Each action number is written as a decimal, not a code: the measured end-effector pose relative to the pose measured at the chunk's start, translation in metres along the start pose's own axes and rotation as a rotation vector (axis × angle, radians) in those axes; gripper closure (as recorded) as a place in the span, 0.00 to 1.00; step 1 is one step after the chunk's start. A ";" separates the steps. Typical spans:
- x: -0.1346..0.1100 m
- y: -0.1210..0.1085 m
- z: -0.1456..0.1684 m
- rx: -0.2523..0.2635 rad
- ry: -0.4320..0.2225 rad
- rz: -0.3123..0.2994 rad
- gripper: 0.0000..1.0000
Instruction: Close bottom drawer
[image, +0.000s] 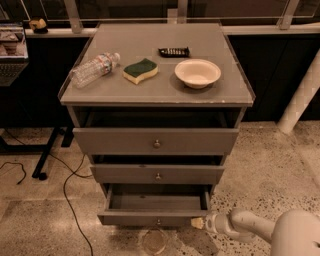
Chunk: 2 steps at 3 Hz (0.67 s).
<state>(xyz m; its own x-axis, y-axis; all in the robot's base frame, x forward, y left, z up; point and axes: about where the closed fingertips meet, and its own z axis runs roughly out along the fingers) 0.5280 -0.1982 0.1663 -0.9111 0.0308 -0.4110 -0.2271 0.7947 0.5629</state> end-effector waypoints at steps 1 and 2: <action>-0.011 0.004 0.006 -0.006 0.002 -0.025 1.00; -0.029 0.013 0.018 -0.017 0.005 -0.062 1.00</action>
Offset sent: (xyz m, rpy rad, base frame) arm 0.0725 0.0413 0.0162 -0.0196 -0.0791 0.1151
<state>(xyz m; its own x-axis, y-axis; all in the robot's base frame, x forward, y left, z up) 0.5579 -0.1783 0.1726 -0.8968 -0.0214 -0.4419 -0.2889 0.7848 0.5482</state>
